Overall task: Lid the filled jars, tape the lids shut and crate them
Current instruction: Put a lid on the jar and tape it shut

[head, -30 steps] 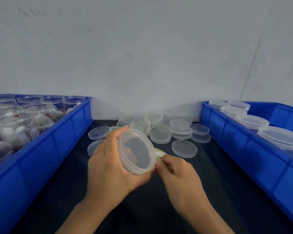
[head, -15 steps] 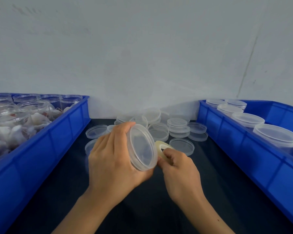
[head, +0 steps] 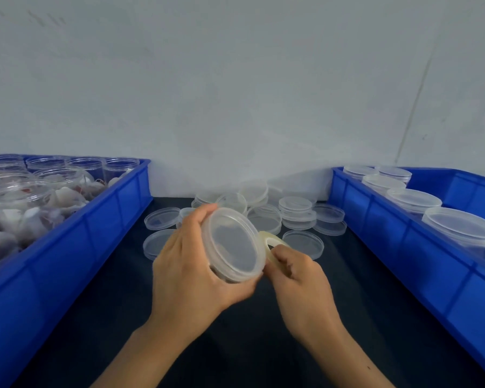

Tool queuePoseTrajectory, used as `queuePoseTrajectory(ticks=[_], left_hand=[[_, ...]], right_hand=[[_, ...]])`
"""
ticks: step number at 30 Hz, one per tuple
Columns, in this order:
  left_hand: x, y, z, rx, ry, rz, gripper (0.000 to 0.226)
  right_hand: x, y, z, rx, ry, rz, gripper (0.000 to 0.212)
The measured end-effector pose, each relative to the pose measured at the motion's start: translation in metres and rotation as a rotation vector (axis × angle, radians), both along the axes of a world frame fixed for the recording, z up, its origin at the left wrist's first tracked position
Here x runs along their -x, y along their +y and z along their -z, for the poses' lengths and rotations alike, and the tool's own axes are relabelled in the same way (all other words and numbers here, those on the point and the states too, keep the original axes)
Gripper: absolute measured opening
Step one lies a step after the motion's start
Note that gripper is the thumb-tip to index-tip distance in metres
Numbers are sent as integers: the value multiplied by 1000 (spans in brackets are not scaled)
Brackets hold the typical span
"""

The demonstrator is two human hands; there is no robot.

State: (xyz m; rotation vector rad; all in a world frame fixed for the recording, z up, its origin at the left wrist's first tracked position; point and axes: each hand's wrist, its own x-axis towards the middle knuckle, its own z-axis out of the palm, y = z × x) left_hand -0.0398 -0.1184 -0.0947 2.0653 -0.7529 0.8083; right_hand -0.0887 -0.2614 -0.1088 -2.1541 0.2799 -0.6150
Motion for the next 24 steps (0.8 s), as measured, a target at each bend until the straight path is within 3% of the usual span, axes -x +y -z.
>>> queuePoseTrajectory(ticks=[2,4,7,13,17,24], left_hand=[[-5,8,1,103,183,128,95],[-13,15,2,144,248,202,85],[-20,18,3,123,206,207,82],[-14,13,14,117,302,224,93],[-15,7,10,44,315,149,109],[-26,12,8,20,382,175,101]], right_hand=[[1,3,-1,-31,-13,-79,35],[2,5,-3,-68,-16,-140,34],[3,5,-3,-68,9,-169,38],[6,5,0,-70,62,-107,39],[8,7,3,-34,106,-90,34],[8,9,3,-51,99,-90,38]])
